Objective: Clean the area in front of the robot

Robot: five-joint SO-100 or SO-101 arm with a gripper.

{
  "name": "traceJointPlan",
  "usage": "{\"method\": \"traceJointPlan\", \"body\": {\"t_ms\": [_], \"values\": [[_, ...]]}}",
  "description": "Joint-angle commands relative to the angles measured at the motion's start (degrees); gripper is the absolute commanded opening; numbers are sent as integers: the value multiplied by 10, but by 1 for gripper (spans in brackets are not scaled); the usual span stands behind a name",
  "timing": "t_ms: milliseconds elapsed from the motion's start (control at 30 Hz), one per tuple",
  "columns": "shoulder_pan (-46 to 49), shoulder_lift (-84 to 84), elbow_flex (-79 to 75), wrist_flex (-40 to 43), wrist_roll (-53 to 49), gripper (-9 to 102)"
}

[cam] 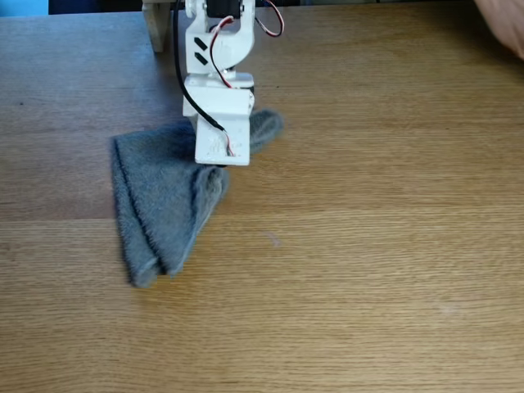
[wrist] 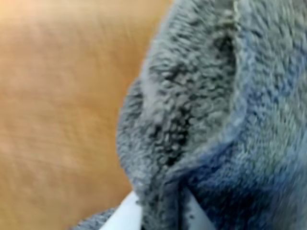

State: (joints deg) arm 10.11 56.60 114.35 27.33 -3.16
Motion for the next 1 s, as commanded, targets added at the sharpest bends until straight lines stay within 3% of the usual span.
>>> {"method": "traceJointPlan", "body": {"t_ms": [0, 200, 400, 600, 967], "values": [[-20, 91, 77, 64, 12, 0], [-65, 169, 209, 29, 34, 0], [-76, 144, 259, -156, 22, 0], [-47, 31, 180, -295, -10, 0], [6, -69, -175, -176, 37, 0]]}}
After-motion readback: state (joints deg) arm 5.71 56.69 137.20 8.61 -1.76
